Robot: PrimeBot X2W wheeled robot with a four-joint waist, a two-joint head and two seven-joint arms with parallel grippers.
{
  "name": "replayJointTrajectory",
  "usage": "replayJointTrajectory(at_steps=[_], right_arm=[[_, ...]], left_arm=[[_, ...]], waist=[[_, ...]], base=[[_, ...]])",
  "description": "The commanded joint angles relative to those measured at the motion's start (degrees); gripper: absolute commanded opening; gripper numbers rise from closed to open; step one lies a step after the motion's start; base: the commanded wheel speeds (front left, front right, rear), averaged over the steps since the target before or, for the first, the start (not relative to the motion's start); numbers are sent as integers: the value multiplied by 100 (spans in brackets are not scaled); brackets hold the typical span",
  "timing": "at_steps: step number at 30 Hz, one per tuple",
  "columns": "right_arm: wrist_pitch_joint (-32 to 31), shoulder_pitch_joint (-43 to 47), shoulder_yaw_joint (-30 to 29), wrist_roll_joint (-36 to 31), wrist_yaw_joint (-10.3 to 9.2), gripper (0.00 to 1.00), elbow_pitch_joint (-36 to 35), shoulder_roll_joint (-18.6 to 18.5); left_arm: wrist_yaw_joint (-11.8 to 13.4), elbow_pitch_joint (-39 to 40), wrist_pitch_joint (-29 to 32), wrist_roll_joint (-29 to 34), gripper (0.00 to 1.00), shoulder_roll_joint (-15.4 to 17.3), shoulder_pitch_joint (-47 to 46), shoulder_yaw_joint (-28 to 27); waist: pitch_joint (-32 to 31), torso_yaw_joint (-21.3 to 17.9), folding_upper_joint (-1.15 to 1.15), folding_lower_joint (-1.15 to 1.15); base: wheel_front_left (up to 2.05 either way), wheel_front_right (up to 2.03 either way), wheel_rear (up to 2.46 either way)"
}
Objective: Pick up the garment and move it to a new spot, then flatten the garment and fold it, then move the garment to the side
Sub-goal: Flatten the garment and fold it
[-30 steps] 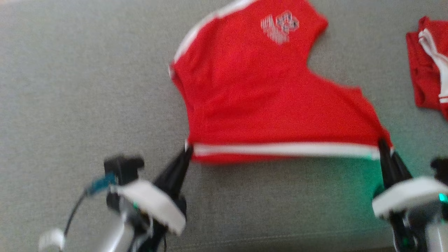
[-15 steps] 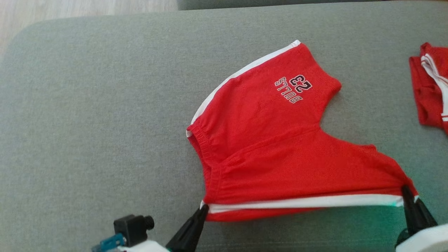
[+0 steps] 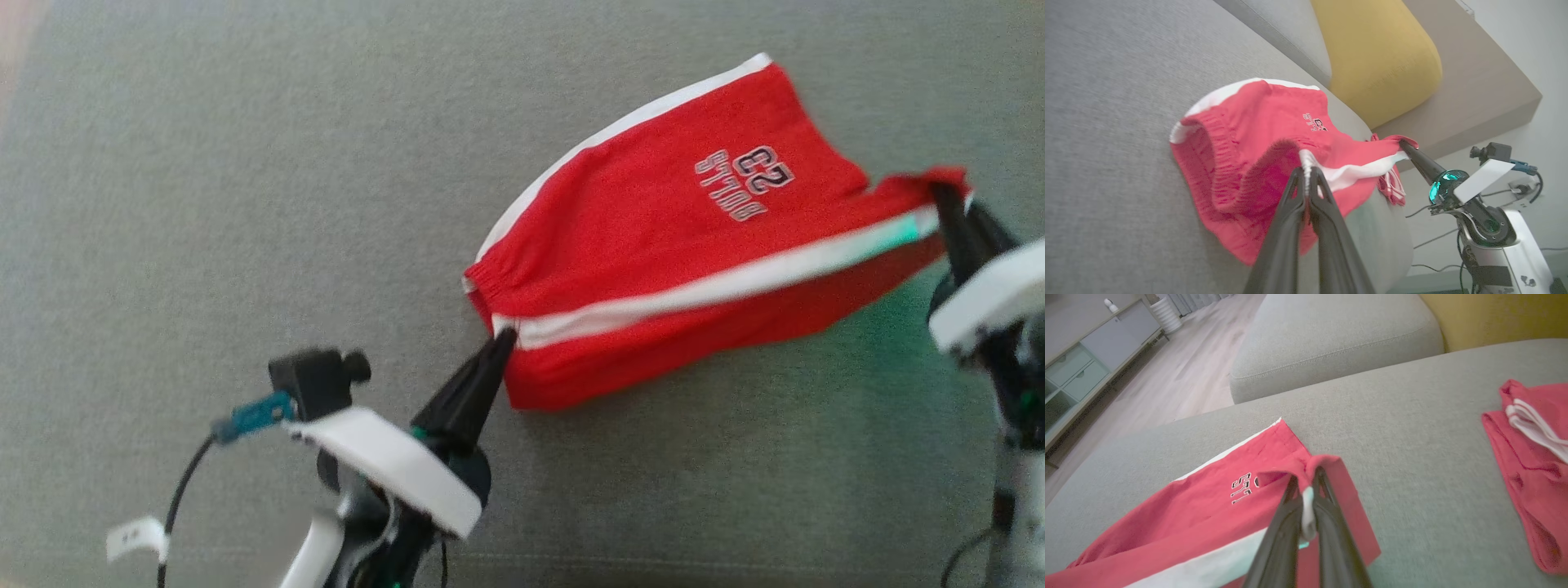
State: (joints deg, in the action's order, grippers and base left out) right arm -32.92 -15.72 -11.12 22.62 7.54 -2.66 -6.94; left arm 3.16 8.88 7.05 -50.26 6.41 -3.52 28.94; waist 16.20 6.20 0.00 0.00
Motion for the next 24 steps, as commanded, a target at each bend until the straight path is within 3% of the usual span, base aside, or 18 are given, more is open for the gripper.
replayJointTrajectory(at_steps=[1, 12, 24], right_arm=[[-60, -300, 146, -39, -5, 0, -142, -117], [-391, -2051, 185, -307, -5, 0, 1209, -431], [207, -2831, 495, -505, -5, 0, 2380, -552]], left_arm=[[19, 131, -15, 19, 0, -26, -273, -203], [182, -789, -247, -26, 0, -327, -1614, 143], [446, -1709, -954, -278, 0, -352, -2506, 694]], waist=[[186, 183, 0, 0], [701, 753, 0, 0], [951, 909, 0, 0]], base=[[0, 0, 0], [0, 0, 0], [0, 0, 0]])
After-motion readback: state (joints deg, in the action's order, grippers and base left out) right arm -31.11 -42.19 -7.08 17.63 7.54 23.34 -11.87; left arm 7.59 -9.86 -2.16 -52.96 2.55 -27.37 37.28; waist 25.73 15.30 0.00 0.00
